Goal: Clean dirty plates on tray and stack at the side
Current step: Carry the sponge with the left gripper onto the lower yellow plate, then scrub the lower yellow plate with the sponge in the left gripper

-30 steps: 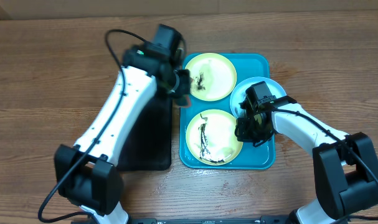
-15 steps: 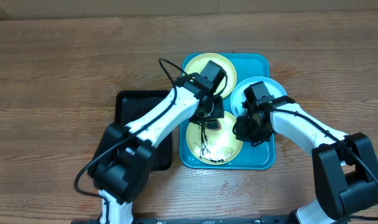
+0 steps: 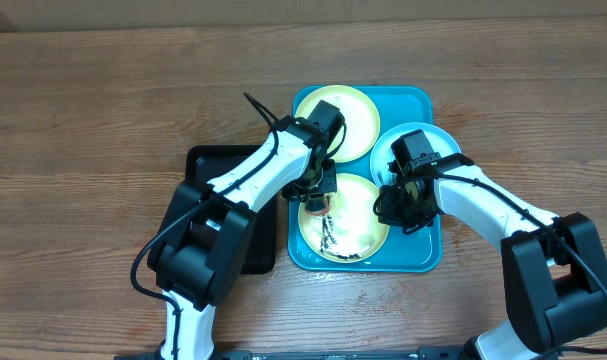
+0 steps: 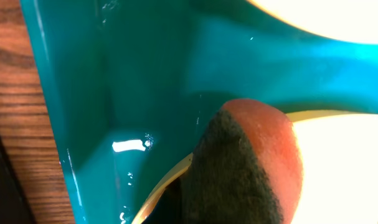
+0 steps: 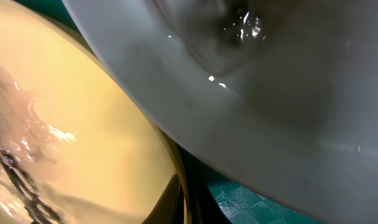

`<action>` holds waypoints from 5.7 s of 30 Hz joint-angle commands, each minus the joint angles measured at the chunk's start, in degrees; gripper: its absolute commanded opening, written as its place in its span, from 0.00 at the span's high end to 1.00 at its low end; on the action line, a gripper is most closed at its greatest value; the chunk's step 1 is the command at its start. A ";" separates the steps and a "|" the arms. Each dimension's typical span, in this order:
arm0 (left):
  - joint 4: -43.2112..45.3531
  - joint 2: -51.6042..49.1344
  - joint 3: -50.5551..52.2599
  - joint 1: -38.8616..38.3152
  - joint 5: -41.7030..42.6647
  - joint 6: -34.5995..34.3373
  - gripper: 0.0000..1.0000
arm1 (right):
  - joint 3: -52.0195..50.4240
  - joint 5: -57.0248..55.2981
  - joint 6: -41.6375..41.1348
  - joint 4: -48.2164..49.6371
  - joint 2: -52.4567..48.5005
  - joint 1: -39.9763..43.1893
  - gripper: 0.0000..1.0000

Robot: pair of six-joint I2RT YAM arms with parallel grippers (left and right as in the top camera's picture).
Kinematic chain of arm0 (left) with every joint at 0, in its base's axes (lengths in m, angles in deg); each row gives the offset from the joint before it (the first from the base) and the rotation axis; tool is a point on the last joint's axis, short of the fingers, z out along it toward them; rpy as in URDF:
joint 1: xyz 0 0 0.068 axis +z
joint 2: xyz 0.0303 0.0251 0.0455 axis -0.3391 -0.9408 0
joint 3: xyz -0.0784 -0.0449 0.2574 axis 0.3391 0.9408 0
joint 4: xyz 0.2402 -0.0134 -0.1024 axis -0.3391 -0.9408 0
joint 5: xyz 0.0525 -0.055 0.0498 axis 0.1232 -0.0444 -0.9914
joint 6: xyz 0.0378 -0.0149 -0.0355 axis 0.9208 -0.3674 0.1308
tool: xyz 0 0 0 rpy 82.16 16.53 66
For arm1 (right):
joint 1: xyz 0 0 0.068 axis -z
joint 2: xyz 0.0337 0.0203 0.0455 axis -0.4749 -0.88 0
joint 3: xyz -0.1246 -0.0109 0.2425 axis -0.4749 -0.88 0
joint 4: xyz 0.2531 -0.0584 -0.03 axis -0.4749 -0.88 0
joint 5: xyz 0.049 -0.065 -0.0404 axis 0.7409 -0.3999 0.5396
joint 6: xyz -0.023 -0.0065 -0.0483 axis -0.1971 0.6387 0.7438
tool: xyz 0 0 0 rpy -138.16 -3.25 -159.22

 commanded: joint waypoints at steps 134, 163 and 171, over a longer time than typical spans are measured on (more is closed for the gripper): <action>-4.94 -4.46 -4.59 -3.74 -23.28 5.11 0.96 | -1.16 -9.84 -1.79 -0.52 -2.23 0.59 0.96; 5.40 -8.50 -2.51 -10.10 32.44 0.04 0.96 | -1.16 -9.86 -1.77 -0.52 -2.23 0.59 0.96; 11.54 -8.50 -2.51 -9.66 34.91 -10.14 0.96 | -1.16 -9.84 -1.77 -0.50 -2.23 0.59 0.96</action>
